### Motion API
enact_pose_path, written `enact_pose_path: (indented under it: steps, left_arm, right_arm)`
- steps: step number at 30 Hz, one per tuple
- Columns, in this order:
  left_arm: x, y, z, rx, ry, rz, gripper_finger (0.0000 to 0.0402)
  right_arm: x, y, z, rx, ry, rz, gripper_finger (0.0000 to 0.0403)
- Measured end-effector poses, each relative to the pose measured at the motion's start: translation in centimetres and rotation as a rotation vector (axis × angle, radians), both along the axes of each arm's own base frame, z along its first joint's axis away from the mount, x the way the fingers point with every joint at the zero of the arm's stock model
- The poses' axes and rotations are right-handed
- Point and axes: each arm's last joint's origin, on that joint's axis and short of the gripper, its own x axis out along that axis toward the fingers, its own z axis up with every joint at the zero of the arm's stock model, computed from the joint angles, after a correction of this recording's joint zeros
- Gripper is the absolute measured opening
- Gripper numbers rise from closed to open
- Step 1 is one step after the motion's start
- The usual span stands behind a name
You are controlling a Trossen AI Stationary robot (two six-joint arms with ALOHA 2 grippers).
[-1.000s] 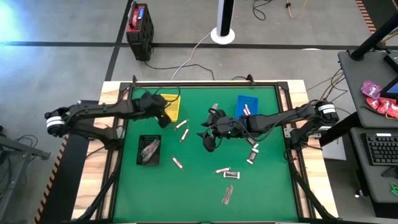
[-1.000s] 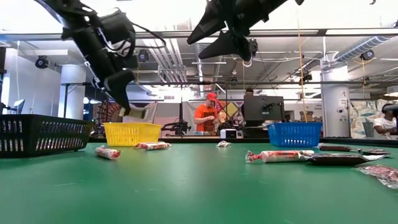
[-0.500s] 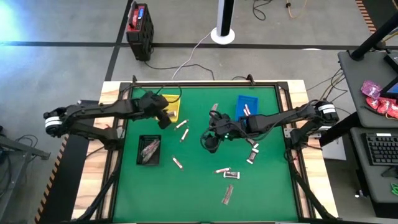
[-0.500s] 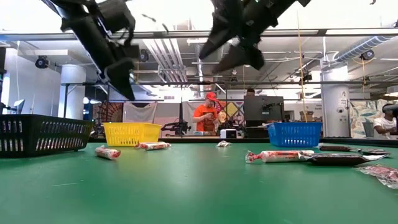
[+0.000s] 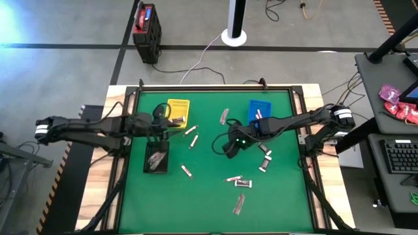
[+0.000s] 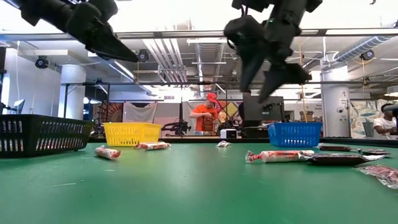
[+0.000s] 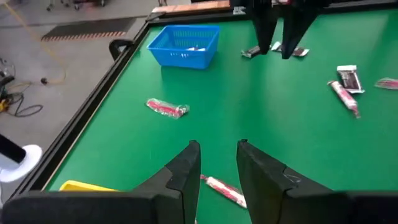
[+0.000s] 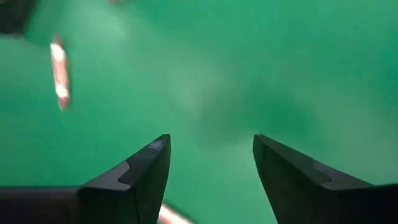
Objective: Sort candy by brand, put in halloween buckets
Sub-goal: Put the brown chocolate into the yellow bin
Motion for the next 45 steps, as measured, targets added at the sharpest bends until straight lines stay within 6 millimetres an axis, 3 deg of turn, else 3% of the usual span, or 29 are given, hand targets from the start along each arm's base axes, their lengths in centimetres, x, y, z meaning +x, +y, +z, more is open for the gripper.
enact_pose_path:
  steps: [6,11,19,33,45]
  left_arm:
    - [-0.7,-0.1,-0.4,0.003,-0.037,0.0,0.0089]
    - [-0.7,-0.1,-0.3,0.004,-0.053,-0.001,0.0089]
    - [-0.6,-0.1,-0.4,-0.006,-0.053,0.004,0.0089]
    - [-0.2,0.0,-1.1,-0.009,-0.017,0.005,0.0089]
    - [0.6,0.0,-1.6,-0.01,-0.007,0.005,0.0089]
  right_arm:
    - [-1.9,2.4,-0.6,0.169,0.212,-0.001,0.0207]
    - [-4.4,3.4,-1.1,0.127,0.45,-0.04,0.0201]
    - [-6.2,3.7,-3.7,0.154,0.545,-0.131,0.0201]
    - [-8.8,4.7,-8.4,0.201,0.54,-0.27,0.0201]
    - [-8.7,4.8,-9.1,0.148,0.458,-0.235,0.0182]
